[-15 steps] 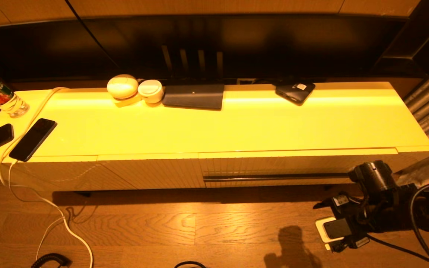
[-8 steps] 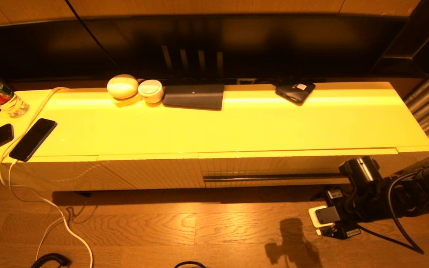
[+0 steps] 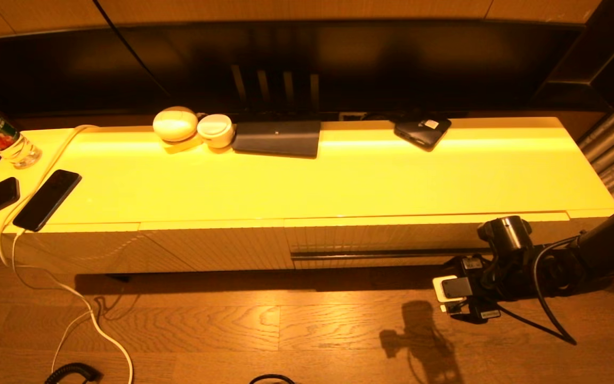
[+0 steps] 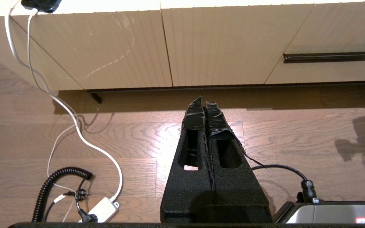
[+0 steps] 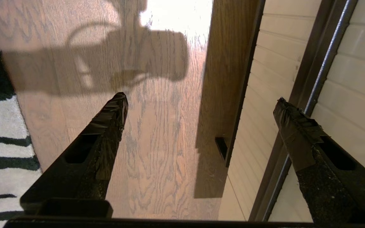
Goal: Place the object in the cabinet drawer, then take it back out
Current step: Open the drawer
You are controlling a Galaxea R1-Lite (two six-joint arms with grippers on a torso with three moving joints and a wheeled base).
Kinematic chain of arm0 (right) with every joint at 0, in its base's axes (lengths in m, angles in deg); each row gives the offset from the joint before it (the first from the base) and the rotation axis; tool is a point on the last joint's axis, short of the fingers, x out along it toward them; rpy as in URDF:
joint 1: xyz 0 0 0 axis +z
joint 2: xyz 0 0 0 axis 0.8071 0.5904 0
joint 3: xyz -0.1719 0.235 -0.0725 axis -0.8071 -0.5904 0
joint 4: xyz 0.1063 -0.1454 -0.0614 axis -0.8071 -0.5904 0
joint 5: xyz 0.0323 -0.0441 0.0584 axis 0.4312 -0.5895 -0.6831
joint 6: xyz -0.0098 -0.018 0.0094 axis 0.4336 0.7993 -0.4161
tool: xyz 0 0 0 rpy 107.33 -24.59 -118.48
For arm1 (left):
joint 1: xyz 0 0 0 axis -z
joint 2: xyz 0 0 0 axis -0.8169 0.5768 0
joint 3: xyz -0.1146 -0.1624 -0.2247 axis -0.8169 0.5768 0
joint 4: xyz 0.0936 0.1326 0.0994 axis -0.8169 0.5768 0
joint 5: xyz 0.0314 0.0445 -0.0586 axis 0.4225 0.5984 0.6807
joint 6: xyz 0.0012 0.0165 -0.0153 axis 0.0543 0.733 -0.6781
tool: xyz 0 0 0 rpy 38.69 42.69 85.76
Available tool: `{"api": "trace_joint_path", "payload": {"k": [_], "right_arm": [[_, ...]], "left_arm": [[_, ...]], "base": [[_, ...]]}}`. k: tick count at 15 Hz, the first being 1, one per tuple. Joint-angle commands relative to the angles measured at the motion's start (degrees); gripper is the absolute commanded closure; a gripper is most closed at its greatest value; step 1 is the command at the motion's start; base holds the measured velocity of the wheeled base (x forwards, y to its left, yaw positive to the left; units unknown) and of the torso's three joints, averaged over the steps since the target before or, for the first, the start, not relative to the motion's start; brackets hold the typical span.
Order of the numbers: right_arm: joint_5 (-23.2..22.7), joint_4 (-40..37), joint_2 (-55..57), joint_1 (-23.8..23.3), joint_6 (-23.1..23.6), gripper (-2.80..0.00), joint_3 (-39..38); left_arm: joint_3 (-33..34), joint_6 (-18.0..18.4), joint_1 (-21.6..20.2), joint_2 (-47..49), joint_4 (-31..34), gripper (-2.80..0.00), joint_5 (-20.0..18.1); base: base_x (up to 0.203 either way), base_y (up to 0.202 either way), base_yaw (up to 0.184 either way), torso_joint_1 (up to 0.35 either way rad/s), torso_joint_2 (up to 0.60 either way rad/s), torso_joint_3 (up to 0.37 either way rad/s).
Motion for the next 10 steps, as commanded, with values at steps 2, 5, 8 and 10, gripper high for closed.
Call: {"api": "trace_joint_path", "payload": {"k": [2, 5, 8, 10], "right_arm": [[-0.05, 1.43, 2.24, 0.02, 0.46, -2.80, 1.08], [0.66, 3.47, 3.69, 0.41, 0.46, -2.80, 2.41], [0.66, 3.56, 4.91, 0.32, 0.51, -2.80, 4.12], [0.73, 4.28, 5.72, 0.32, 0.54, -2.80, 4.55]], "left_arm": [[0.18, 0.00, 0.00, 0.00, -0.02, 0.00, 0.01], [0.16, 0.00, 0.00, 0.00, -0.02, 0.00, 0.01], [0.09, 0.00, 0.00, 0.00, -0.02, 0.00, 0.01], [0.09, 0.00, 0.00, 0.00, -0.02, 0.00, -0.07]], "base": [[0.000, 0.000, 0.000, 0.000, 0.00, 0.000], [0.000, 0.000, 0.000, 0.000, 0.00, 0.000], [0.000, 0.000, 0.000, 0.000, 0.00, 0.000], [0.000, 0.000, 0.000, 0.000, 0.00, 0.000]]}}
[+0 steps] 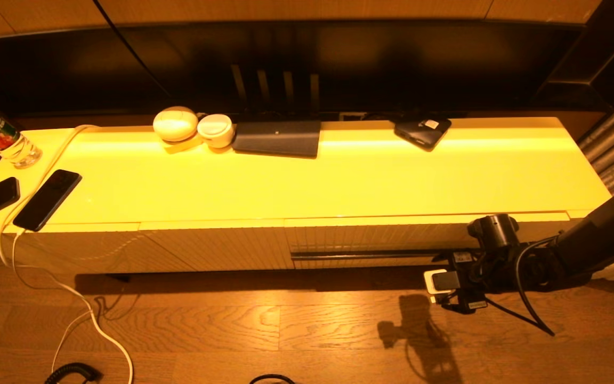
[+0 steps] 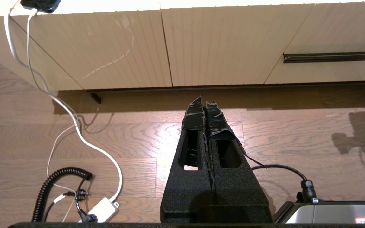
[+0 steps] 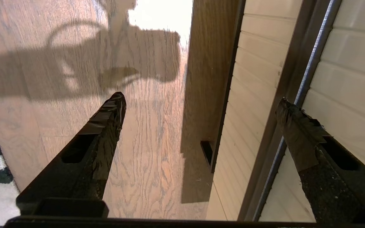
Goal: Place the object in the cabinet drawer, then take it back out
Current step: Open the drawer
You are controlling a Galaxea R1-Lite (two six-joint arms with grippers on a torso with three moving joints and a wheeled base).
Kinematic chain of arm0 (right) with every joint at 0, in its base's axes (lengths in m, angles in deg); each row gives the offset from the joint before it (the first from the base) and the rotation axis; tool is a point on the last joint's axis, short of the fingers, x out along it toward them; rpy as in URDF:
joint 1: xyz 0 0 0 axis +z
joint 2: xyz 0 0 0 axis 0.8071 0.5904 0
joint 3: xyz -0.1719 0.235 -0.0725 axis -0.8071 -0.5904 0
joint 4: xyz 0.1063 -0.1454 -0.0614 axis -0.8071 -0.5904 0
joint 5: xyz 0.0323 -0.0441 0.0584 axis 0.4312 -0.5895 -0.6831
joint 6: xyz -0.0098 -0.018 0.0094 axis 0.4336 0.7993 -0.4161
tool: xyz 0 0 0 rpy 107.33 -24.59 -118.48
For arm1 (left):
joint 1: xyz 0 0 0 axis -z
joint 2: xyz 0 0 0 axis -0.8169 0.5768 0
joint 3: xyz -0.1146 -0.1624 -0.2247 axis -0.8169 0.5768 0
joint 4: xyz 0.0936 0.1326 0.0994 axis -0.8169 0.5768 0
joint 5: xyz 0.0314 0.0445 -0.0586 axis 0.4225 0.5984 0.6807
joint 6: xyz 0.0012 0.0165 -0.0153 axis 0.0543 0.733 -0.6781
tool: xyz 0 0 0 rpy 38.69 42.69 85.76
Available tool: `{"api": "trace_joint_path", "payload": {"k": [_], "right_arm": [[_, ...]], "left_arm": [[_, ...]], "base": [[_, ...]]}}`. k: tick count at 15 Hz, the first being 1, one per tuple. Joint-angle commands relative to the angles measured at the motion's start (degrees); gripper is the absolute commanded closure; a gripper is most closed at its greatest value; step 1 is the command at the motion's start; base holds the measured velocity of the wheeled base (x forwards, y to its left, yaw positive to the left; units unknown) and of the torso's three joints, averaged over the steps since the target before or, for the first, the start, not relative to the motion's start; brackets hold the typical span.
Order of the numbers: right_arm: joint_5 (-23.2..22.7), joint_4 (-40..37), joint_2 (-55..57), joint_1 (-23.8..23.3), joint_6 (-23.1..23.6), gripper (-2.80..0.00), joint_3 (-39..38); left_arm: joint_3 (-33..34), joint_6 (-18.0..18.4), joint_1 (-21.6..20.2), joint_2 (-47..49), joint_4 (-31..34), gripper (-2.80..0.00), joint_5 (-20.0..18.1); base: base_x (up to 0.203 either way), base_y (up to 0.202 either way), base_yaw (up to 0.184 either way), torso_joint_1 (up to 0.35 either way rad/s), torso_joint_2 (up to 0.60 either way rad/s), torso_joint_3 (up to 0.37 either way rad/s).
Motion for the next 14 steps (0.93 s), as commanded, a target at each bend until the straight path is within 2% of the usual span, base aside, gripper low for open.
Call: {"api": "trace_joint_path", "payload": {"k": [1, 14], "right_arm": [[0.00, 1.10, 1.34, -0.03, 0.54, -2.80, 0.58], [-0.09, 1.87, 2.67, -0.28, 0.72, -2.80, 4.71]], "left_arm": [[0.09, 0.00, 0.00, 0.00, -0.03, 0.00, -0.02], [0.09, 0.00, 0.00, 0.00, -0.03, 0.00, 0.06]], "base": [[0.000, 0.000, 0.000, 0.000, 0.00, 0.000], [0.000, 0.000, 0.000, 0.000, 0.00, 0.000]]}}
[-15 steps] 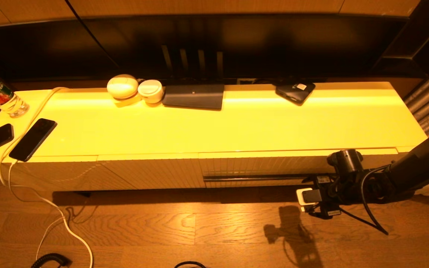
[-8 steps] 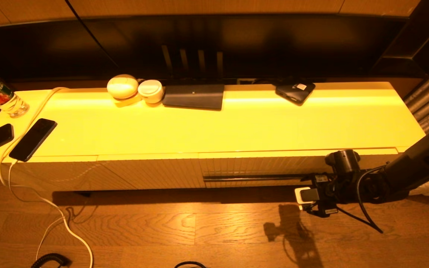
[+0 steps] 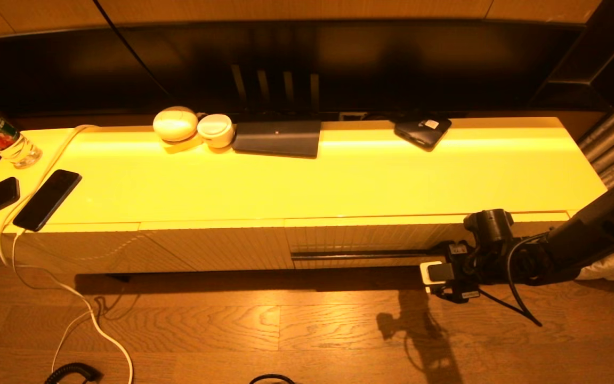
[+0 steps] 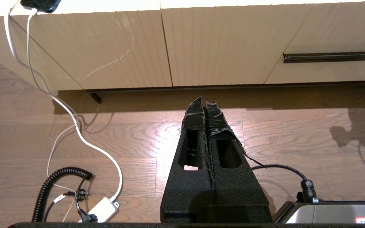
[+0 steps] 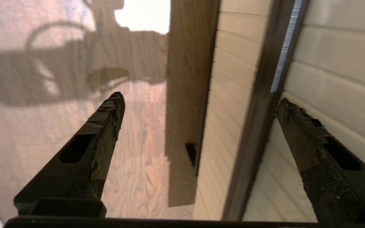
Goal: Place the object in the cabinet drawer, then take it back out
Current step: Open the drawer
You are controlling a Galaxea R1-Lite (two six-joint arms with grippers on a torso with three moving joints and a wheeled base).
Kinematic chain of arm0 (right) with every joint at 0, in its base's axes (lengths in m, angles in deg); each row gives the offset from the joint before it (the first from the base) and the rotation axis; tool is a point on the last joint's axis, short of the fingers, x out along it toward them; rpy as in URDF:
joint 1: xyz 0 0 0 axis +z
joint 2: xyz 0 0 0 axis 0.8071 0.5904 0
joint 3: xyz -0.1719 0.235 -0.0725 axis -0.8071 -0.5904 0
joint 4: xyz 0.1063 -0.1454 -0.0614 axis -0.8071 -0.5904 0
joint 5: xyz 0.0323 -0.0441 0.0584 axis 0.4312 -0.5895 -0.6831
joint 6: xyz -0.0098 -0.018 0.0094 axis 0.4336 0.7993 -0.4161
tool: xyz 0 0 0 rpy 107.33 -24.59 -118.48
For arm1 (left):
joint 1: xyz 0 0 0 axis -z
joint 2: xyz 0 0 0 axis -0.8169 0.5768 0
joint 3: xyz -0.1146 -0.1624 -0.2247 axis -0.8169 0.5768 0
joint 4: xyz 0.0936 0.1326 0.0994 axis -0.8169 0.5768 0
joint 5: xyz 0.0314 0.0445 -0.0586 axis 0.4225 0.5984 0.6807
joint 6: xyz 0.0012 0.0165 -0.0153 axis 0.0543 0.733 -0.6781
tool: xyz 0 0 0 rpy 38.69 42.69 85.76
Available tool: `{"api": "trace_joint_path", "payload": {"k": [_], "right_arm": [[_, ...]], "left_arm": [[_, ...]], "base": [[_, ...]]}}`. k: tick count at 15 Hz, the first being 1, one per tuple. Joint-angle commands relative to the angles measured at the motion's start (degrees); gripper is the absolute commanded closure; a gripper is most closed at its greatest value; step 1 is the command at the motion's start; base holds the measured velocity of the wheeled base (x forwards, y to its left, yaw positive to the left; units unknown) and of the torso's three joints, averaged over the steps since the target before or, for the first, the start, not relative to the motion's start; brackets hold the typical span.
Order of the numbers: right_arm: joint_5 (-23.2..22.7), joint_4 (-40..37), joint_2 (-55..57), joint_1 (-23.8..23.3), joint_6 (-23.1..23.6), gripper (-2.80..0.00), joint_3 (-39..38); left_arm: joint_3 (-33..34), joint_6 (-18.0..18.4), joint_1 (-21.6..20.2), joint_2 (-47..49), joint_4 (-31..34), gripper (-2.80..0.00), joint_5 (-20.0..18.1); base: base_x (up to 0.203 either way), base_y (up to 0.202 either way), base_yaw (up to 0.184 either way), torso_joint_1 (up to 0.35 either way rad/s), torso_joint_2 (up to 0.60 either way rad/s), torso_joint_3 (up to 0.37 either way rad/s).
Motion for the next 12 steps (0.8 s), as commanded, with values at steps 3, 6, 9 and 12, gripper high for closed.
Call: {"api": "trace_joint_path", "payload": {"k": [3, 6, 9, 12], "right_arm": [[0.03, 0.38, 1.26, 0.06, 0.41, -2.80, 0.70], [0.35, 1.84, 2.66, 0.06, 0.41, -2.80, 1.59], [0.50, 1.85, 3.45, -0.20, 0.48, -2.80, 3.06], [0.55, 1.78, 3.59, -0.30, 0.50, -2.80, 2.44]], "left_arm": [[0.09, 0.02, 0.00, 0.00, -0.04, 0.00, 0.00], [0.13, 0.02, 0.00, 0.00, -0.04, 0.00, 0.04], [0.09, 0.02, 0.00, 0.00, -0.04, 0.00, 0.01], [0.09, 0.02, 0.00, 0.00, -0.04, 0.00, 0.09]], "base": [[0.000, 0.000, 0.000, 0.000, 0.00, 0.000], [0.000, 0.000, 0.000, 0.000, 0.00, 0.000], [0.000, 0.000, 0.000, 0.000, 0.00, 0.000], [0.000, 0.000, 0.000, 0.000, 0.00, 0.000]]}}
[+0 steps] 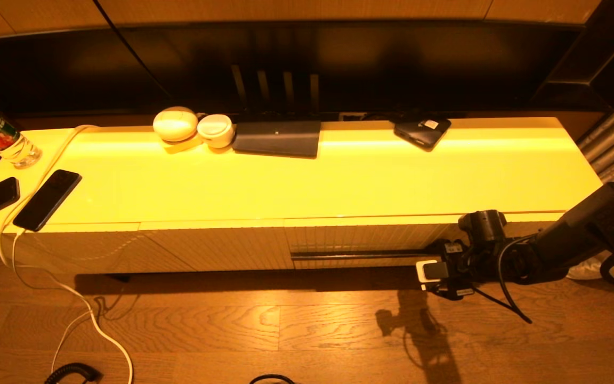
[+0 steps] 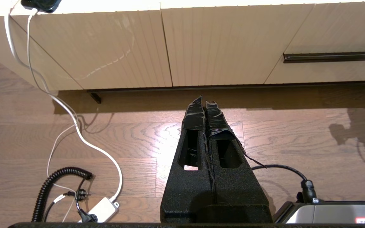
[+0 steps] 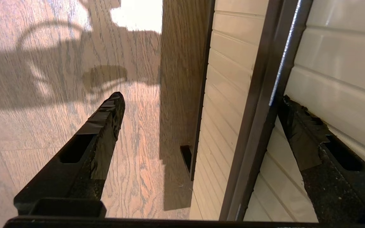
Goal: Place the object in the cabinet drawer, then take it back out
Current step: Open the drawer
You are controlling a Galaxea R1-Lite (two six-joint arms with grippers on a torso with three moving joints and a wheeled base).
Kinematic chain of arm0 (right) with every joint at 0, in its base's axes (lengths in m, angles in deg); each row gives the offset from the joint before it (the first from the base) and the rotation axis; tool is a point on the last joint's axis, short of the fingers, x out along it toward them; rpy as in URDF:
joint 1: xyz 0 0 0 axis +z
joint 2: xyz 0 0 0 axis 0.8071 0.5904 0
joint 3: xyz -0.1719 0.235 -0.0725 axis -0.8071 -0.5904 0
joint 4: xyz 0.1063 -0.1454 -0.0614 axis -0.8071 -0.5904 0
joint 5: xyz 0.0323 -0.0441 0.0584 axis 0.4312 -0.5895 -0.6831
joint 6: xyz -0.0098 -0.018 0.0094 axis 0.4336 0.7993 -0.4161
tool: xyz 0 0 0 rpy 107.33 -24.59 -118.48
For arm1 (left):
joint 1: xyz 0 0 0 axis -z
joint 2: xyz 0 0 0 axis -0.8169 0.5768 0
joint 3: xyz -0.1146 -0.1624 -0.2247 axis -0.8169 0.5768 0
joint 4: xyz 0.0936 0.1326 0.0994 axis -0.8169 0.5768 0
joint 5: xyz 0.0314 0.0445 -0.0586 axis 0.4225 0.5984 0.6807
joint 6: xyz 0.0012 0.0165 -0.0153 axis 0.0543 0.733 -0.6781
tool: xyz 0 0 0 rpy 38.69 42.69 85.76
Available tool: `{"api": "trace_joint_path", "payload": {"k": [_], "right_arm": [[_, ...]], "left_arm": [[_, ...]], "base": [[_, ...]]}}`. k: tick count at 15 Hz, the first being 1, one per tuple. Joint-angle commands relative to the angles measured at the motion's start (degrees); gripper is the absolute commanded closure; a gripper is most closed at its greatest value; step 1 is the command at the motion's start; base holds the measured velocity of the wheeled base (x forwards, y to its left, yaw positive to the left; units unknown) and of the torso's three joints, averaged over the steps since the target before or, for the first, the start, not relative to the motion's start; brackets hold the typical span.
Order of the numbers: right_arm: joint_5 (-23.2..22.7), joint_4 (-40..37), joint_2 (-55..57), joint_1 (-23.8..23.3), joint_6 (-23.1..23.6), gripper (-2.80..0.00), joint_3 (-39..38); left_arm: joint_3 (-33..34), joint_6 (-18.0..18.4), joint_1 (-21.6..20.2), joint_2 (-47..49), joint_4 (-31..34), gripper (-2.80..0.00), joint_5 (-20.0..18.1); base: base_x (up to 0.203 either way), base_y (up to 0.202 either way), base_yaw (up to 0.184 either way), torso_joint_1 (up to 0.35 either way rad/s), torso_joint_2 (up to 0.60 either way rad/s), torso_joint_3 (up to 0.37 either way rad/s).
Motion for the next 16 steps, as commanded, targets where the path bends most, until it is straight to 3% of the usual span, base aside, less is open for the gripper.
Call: {"api": "trace_joint_path", "payload": {"k": [1, 16], "right_arm": [[-0.02, 0.17, 0.45, -0.02, 0.47, -2.80, -0.88], [-0.12, -3.98, -1.56, 1.99, 0.56, -2.80, -9.12]], "left_arm": [[0.10, 0.02, 0.00, 0.00, -0.02, 0.00, 0.04], [0.09, 0.02, 0.00, 0.00, -0.02, 0.00, 0.04]], "base": [[0.000, 0.000, 0.000, 0.000, 0.00, 0.000], [0.000, 0.000, 0.000, 0.000, 0.00, 0.000]]}}
